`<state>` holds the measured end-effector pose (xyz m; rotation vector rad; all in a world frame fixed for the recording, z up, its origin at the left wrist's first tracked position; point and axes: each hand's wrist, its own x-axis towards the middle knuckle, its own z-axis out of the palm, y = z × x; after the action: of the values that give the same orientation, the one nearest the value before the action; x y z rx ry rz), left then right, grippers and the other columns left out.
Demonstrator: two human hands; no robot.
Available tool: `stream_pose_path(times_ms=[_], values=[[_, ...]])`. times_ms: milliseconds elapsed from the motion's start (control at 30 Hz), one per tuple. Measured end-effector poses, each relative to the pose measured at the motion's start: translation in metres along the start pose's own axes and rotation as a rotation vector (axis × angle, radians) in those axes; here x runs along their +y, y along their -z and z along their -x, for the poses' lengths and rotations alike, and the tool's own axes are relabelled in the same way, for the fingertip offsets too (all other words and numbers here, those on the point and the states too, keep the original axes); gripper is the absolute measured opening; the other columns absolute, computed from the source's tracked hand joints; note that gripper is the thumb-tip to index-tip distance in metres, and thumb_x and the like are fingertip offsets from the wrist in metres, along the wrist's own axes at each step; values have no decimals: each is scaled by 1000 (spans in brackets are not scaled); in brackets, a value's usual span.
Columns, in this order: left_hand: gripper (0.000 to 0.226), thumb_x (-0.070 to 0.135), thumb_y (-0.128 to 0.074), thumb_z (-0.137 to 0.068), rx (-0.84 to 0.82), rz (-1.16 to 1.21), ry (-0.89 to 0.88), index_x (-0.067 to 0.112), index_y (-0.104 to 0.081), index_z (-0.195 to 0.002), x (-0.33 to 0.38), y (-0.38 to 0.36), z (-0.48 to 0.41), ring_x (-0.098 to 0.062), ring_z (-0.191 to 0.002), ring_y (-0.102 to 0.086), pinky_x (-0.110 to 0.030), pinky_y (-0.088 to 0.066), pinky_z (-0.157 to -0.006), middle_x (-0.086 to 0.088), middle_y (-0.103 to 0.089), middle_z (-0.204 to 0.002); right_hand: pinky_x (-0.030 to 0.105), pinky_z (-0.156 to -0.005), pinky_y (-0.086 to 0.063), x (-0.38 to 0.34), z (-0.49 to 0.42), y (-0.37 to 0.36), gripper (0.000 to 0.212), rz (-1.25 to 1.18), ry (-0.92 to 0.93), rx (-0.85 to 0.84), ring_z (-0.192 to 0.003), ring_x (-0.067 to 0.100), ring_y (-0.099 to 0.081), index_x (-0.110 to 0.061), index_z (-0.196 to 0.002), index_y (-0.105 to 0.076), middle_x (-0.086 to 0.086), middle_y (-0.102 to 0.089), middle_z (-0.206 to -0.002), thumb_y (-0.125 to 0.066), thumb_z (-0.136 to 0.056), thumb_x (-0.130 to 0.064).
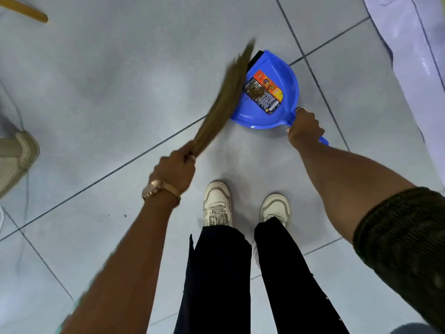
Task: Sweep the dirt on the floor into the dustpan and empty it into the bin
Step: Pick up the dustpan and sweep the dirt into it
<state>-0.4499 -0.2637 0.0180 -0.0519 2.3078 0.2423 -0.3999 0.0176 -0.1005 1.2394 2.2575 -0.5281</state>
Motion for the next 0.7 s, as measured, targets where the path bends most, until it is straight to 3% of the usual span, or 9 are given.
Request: stream_pose_path(times_ms=[200,267,333,467,600,700], values=[[48,40,-32,-100,58,-63,-100,50,-24,-146,6,8,98,-31,-85,-63,-34,-45,-67,-5,-68,-99,54,-96,-47,-5,20,-13,26,-148,-43,-69,-116,37,-55,-16,-110,-51,12,-58,-120,-51,-87,-5],[48,40,-34,-100,115,-7,-99,48,-26,-146,1,23,120,-29,-73,-59,-32,-43,-63,-5,-67,-88,55,-97,-45,-6,34,-16,27,-183,-69,-73,-116,37,-55,-15,-111,-50,13,-58,-120,-50,-87,-3],[47,44,-37,-98,177,92,-80,48,-32,-144,-3,37,130,-32,-73,-61,-36,-48,-65,-4,-66,-82,57,-99,-44,-4,49,-16,31,-216,-82,-86,-117,38,-55,-14,-115,-50,14,-58,-122,-50,-87,0],[55,48,-31,-88,250,223,-25,46,-36,-143,1,69,135,-33,-80,-66,-35,-49,-68,-8,-71,-87,54,-91,-49,7,101,6,37,-318,-110,-61,-113,39,-58,-16,-121,-49,14,-61,-120,-49,-87,-3],[49,38,-37,-99,235,96,18,45,-28,-147,33,101,141,-44,-92,-63,-46,-51,-78,-22,-68,-106,47,-86,-49,26,180,47,40,-411,-134,-61,-110,40,-60,-10,-126,-49,19,-63,-116,-53,-86,-6],[51,36,-35,-101,151,-27,13,41,-22,-150,64,122,151,-43,-105,-59,-45,-48,-87,-22,-62,-120,49,-83,-52,43,244,80,41,-439,-163,-79,-103,42,-62,-7,-122,-49,20,-65,-108,-56,-82,-7]])
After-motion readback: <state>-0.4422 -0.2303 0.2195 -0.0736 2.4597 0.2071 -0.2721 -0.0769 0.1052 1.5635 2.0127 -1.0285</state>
